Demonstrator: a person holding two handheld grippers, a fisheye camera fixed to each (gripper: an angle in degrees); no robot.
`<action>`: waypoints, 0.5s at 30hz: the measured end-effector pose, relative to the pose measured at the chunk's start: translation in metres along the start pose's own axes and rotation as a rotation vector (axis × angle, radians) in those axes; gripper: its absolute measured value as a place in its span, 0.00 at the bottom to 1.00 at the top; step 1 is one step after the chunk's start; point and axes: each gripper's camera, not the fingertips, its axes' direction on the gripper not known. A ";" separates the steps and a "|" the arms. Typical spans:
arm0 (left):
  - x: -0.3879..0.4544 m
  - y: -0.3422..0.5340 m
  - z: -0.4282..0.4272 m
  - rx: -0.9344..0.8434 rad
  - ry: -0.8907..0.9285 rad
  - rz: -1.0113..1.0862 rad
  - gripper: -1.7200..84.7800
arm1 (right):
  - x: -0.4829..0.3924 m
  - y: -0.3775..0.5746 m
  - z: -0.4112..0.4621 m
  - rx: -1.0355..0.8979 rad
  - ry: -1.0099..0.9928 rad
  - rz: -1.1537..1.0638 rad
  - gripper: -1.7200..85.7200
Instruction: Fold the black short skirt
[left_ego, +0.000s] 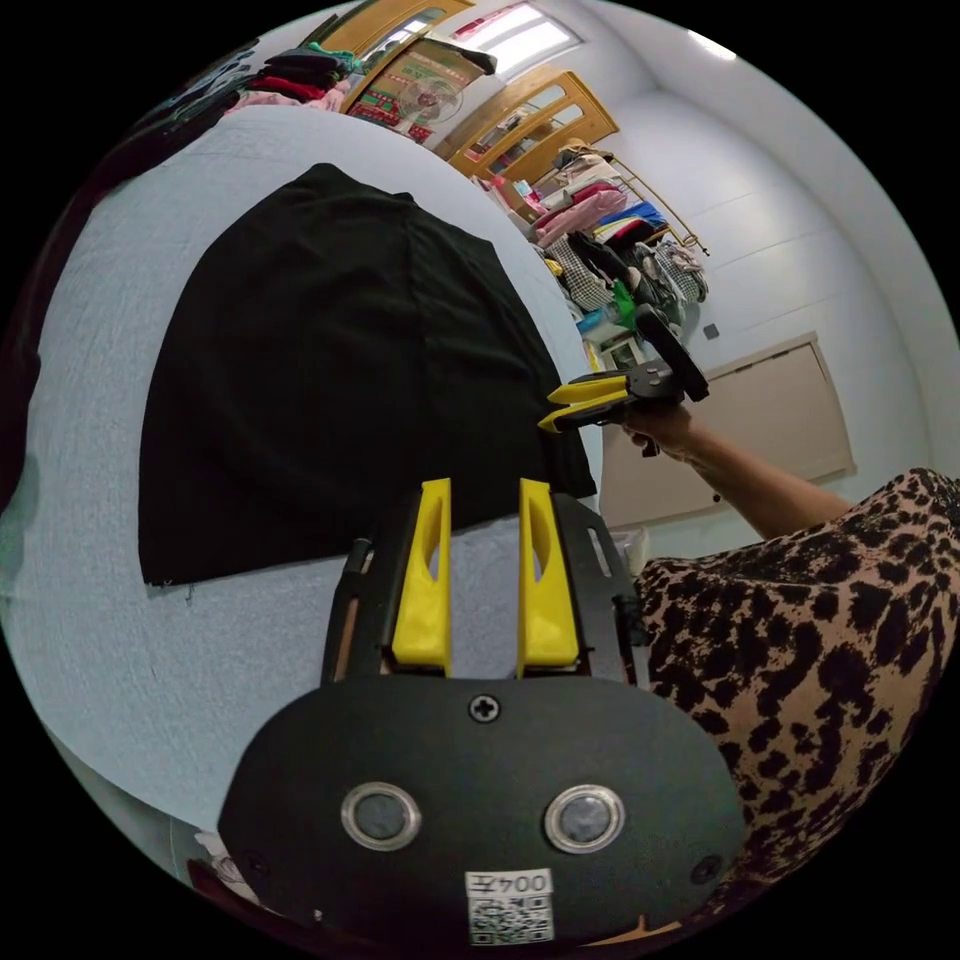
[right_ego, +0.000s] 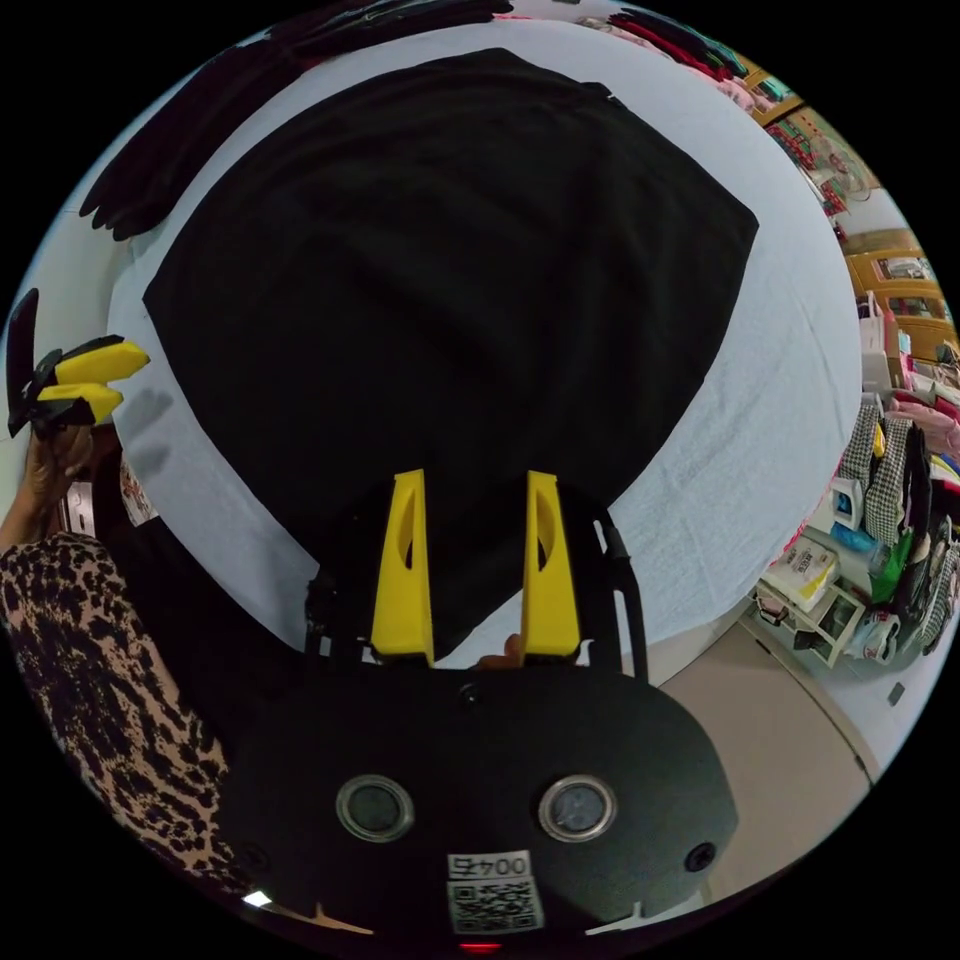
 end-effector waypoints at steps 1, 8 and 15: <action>0.000 0.003 0.001 0.004 -0.002 0.000 0.13 | 0.000 0.000 0.001 -0.004 0.002 -0.002 0.18; 0.000 0.019 0.017 0.000 0.003 -0.013 0.13 | 0.011 0.010 0.009 0.026 0.001 -0.013 0.19; 0.013 0.031 0.038 -0.001 -0.012 -0.035 0.14 | 0.027 0.020 0.017 0.034 0.005 -0.048 0.18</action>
